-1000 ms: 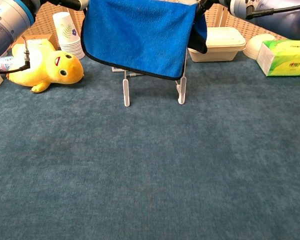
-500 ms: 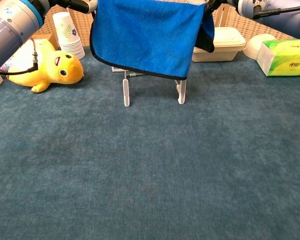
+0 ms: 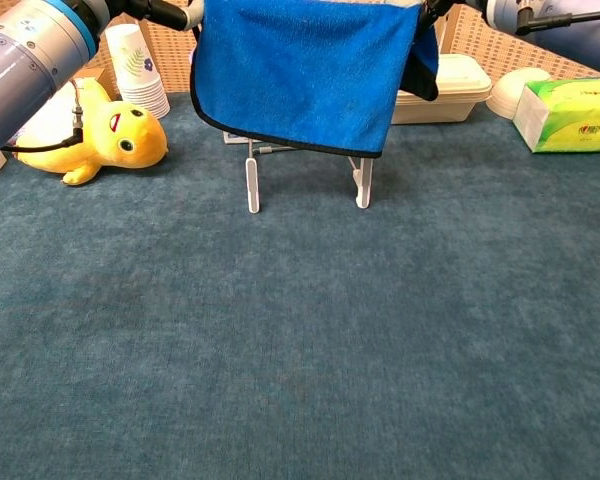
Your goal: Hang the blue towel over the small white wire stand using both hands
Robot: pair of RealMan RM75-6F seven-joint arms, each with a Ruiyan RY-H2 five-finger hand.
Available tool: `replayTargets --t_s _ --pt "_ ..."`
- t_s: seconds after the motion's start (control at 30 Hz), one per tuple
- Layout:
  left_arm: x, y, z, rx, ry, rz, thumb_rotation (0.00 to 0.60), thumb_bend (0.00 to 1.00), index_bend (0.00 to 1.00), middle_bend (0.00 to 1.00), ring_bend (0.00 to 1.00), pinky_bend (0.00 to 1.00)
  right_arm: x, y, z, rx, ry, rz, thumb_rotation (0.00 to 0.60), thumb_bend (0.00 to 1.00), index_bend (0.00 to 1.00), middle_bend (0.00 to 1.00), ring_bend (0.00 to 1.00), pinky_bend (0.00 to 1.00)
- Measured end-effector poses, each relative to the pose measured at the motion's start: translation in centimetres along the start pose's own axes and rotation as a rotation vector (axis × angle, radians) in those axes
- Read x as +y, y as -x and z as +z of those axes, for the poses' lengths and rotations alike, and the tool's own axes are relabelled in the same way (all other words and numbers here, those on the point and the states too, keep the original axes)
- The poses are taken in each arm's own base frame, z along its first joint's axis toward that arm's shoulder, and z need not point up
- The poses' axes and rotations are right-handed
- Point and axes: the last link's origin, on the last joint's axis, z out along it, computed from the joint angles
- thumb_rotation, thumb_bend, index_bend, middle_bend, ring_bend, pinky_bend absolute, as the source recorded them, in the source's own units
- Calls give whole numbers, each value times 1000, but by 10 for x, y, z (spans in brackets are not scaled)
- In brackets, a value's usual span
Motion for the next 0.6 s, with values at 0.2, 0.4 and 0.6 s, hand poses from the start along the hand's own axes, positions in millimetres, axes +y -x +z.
replayTargets --t_s 0.2,0.4,0.6 --pt "0 1 -1 -3 -1 -1 600 587 810 405 193 31 2 0 -1 -2 3 -2 600 377 978 564 373 270" --pt "-1 2 -1 -4 -1 0 600 588 810 405 193 31 2 2 -2 -4 2 -4 600 377 977 563 373 270" --pt "-3 0 -3 -2 -5 4 600 587 809 405 193 30 -1 3 -1 -7 -4 -4 600 376 976 562 373 270"
